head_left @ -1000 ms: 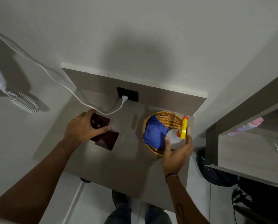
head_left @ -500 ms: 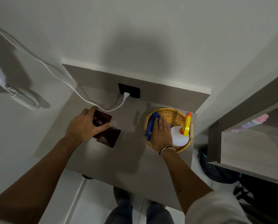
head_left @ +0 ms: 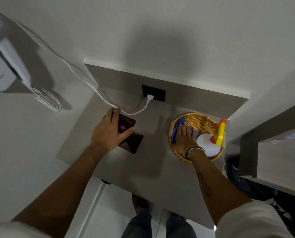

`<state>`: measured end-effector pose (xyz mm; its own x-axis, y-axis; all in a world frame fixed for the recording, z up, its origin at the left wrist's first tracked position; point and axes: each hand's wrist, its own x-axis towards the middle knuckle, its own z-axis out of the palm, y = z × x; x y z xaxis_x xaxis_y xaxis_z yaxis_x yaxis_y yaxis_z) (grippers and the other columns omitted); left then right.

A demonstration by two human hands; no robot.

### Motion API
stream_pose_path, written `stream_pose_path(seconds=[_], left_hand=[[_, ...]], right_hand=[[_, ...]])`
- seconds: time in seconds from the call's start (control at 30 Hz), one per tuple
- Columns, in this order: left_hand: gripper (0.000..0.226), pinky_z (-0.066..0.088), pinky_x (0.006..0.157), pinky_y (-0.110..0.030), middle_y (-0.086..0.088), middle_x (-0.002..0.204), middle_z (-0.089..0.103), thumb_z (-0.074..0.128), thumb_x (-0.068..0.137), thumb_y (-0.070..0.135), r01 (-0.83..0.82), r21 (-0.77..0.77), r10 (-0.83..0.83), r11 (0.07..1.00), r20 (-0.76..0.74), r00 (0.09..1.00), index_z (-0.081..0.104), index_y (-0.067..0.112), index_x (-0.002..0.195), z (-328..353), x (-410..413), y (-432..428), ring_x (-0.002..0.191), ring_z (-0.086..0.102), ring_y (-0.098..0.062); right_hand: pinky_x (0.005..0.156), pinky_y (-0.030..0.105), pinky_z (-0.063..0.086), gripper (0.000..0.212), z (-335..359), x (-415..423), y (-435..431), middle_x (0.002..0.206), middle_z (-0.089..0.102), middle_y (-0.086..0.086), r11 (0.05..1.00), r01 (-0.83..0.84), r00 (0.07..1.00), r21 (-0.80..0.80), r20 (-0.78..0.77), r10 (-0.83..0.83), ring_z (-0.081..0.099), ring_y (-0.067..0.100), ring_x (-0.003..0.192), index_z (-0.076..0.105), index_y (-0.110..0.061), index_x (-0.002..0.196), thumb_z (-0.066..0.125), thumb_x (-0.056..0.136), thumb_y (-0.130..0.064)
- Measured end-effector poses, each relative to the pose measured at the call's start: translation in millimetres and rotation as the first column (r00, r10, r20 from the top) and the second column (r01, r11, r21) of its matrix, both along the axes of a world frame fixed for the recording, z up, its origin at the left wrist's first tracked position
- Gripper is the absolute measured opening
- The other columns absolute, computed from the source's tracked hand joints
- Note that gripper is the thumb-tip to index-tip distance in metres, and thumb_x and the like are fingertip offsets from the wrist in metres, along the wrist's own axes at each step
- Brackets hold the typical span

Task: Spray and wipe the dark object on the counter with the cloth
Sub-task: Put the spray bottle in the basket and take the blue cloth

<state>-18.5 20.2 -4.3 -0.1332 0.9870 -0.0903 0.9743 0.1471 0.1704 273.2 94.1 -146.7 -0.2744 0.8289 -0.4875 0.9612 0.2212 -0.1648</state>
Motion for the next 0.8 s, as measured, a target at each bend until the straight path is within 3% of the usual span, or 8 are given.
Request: stream_pose_path(seconds=[0.1, 0.27, 0.47, 0.57, 0.67, 0.8], left_hand=[[0.106, 0.054, 0.105, -0.061, -0.013, 0.172, 0.025, 0.043, 0.089, 0.088, 0.002, -0.004, -0.002, 1.000, -0.003, 1.000, 0.023, 0.016, 0.165, -2.8, -1.2, 0.9, 0.152, 0.039, -0.037], [0.108, 0.055, 0.103, -0.062, -0.011, 0.173, 0.025, 0.039, 0.087, 0.091, 0.001, 0.001, -0.001, 1.000, 0.007, 1.000, 0.023, 0.017, 0.165, -10.0, -3.5, 2.2, 0.152, 0.039, -0.037], [0.111, 0.054, 0.102, -0.064, -0.011, 0.175, 0.019, 0.032, 0.086, 0.095, 0.001, 0.017, -0.001, 1.000, -0.005, 1.000, 0.021, 0.017, 0.165, -12.9, -5.2, 1.7, 0.154, 0.036, -0.037], [0.113, 0.053, 0.104, -0.063, -0.010, 0.177, 0.015, 0.030, 0.086, 0.095, 0.008, 0.023, -0.008, 1.000, -0.007, 1.000, 0.019, 0.017, 0.166, -13.1, -5.4, 1.3, 0.157, 0.033, -0.035], [0.113, 0.050, 0.106, -0.062, -0.009, 0.178, 0.012, 0.031, 0.087, 0.095, 0.013, 0.030, -0.013, 0.999, 0.005, 1.000, 0.018, 0.017, 0.166, -14.2, -5.8, 0.7, 0.158, 0.030, -0.034], [0.114, 0.045, 0.114, -0.060, -0.008, 0.179, 0.006, 0.033, 0.088, 0.094, 0.030, 0.025, -0.030, 0.999, 0.003, 1.000, 0.013, 0.016, 0.168, -13.8, -6.7, 0.4, 0.162, 0.021, -0.031]], right_hand=[[0.129, 0.060, 0.001, 0.106, 1.0, 1.3, 5.9, 0.170, -0.013, 0.026, 0.999, -0.028, 0.999, -0.044, 0.043, 0.030, -0.011, 0.043, 0.159, -0.010, 0.001, 0.161, 0.061, 0.095, -0.043], [0.129, 0.060, 0.009, 0.092, 0.9, -1.9, 2.9, 0.170, -0.007, 0.027, 0.999, -0.026, 0.995, 0.031, 0.093, 0.023, -0.003, 0.045, 0.159, -0.006, 0.002, 0.161, 0.055, 0.102, -0.034], [0.128, 0.062, 0.001, 0.092, -0.7, -6.1, 1.9, 0.169, -0.015, 0.027, 1.000, -0.011, 0.996, -0.005, 0.087, 0.011, -0.013, 0.045, 0.158, -0.011, 0.001, 0.161, 0.051, 0.103, -0.035], [0.128, 0.063, 0.003, 0.083, -3.8, -12.4, -3.3, 0.170, -0.012, 0.028, 0.998, 0.021, 0.994, 0.052, 0.103, -0.026, -0.010, 0.046, 0.158, -0.008, 0.001, 0.161, 0.041, 0.107, -0.039], [0.128, 0.063, 0.009, 0.070, -8.0, -15.7, -9.8, 0.169, -0.004, 0.031, 0.986, 0.038, 0.993, 0.161, 0.102, -0.055, -0.002, 0.047, 0.158, -0.003, 0.003, 0.161, 0.033, 0.112, -0.031], [0.128, 0.058, 0.017, 0.071, -7.5, -13.6, -11.1, 0.170, 0.004, 0.029, 0.980, 0.027, 0.991, 0.196, 0.121, -0.052, 0.005, 0.045, 0.159, 0.003, 0.001, 0.162, 0.045, 0.109, -0.019]])
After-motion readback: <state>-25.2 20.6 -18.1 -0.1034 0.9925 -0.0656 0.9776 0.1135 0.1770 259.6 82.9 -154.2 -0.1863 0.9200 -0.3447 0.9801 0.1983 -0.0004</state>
